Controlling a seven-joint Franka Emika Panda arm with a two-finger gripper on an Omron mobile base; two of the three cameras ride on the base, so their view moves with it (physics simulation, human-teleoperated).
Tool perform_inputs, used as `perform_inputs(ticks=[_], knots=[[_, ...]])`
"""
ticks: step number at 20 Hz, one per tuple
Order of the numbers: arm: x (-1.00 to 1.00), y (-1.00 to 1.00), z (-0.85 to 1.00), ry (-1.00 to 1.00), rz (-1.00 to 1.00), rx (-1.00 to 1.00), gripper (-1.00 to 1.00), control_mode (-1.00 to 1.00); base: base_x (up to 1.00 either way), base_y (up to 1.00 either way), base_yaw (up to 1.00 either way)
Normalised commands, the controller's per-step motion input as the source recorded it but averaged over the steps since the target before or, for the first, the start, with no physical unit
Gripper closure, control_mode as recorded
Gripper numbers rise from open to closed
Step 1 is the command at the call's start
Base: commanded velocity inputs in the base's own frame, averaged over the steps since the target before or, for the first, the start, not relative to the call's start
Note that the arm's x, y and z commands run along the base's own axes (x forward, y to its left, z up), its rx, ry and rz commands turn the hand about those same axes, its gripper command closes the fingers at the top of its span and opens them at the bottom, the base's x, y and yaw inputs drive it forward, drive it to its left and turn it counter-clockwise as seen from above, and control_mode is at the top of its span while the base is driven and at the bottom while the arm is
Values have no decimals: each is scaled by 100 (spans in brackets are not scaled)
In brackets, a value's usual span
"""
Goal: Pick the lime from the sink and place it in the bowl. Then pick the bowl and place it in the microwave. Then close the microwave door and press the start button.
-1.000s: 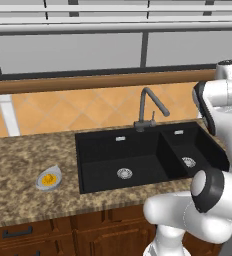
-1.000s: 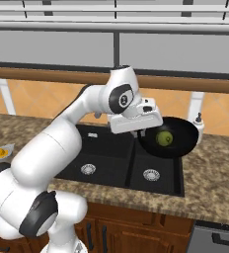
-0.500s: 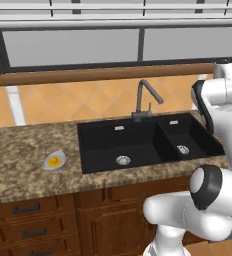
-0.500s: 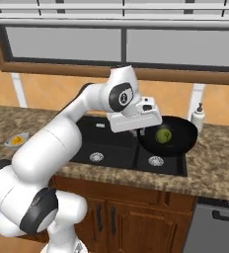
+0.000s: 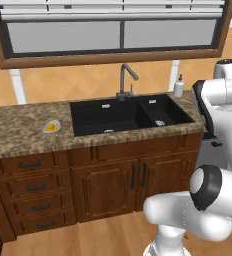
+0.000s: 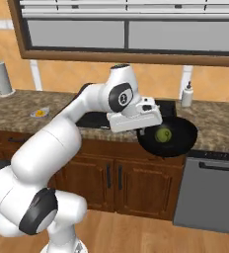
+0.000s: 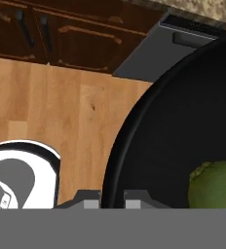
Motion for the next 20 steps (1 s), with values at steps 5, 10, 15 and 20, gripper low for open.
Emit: perform_inputs(ticks=[5,10,15,20], knots=[[0,0,0,0,0,0,100,100,-49,0,-27],[0,0,0,0,0,0,100,100,-3,0,-30],[0,0,0,0,0,0,100,100,-6,0,-33],[0,0,0,0,0,0,100,100,-6,-7,-53]])
